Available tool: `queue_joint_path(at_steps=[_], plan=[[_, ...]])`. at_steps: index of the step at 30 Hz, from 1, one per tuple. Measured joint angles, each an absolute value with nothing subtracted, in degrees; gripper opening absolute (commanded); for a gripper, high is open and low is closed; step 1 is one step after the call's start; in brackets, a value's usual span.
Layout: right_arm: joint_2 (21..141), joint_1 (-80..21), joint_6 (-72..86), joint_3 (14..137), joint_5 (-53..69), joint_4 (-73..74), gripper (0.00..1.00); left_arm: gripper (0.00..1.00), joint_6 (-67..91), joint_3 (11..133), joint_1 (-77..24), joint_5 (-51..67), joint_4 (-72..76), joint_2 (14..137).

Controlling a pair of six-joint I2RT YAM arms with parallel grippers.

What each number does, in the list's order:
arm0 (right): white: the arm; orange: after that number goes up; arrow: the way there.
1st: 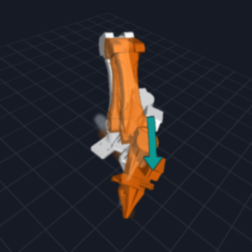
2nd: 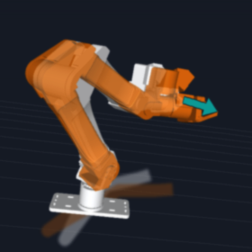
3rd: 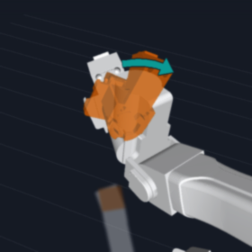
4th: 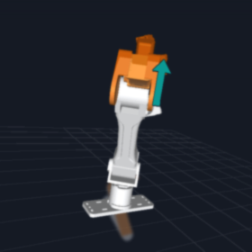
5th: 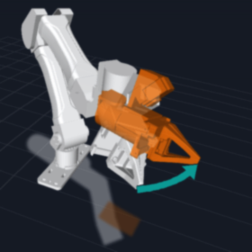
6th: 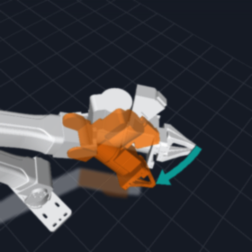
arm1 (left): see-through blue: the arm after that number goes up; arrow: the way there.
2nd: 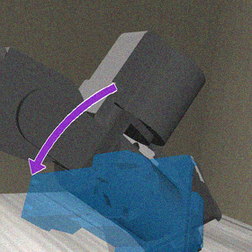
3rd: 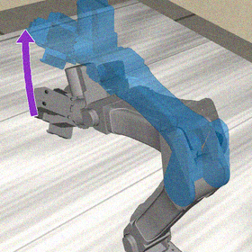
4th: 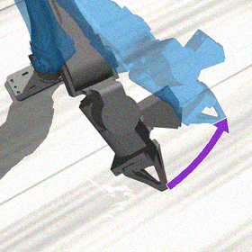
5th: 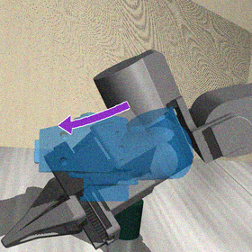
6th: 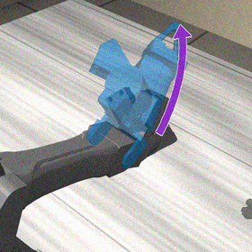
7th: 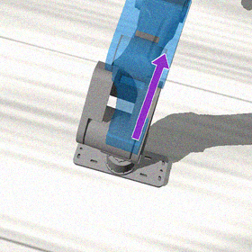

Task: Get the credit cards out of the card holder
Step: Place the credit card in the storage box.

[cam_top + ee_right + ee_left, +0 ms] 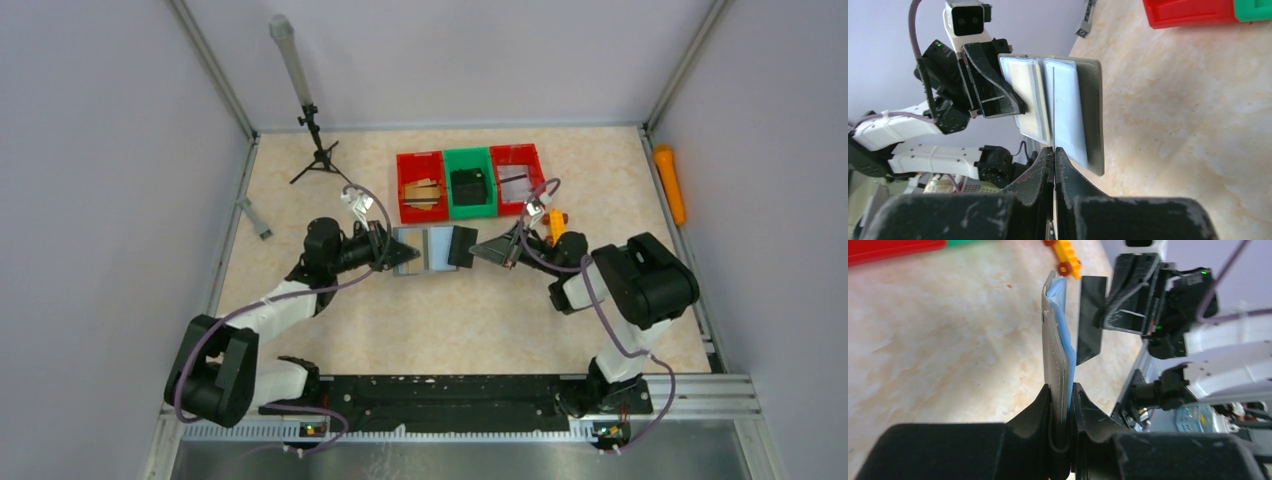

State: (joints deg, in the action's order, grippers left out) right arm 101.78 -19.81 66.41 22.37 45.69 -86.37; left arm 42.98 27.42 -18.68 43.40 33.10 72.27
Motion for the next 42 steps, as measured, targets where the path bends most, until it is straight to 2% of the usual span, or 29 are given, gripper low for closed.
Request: queue_joint_path(at_steps=[8, 16, 26, 34, 42], plan=[[89.5, -19.3, 53.9, 22.2, 38.5, -68.1, 0.00, 0.10, 37.5, 27.7, -18.6, 33.9, 21.4, 66.8], [77.9, -19.3, 40.4, 22.8, 26.8, -48.8, 0.00, 0.06, 37.5, 28.9, -18.6, 35.2, 20.1, 70.3], [77.6, -26.2, 25.1, 41.1, 7.8, -24.2, 0.00, 0.06, 37.6, 28.9, -18.6, 36.4, 19.9, 70.7], [85.4, -29.3, 6.5, 54.1, -0.8, -19.2, 0.00, 0.05, 37.5, 28.9, -18.6, 36.1, 19.6, 69.6], [89.0, -30.6, -17.9, 53.5, 0.5, -24.3, 0.00, 0.05, 37.6, 28.9, -18.6, 36.1, 19.6, 69.5]])
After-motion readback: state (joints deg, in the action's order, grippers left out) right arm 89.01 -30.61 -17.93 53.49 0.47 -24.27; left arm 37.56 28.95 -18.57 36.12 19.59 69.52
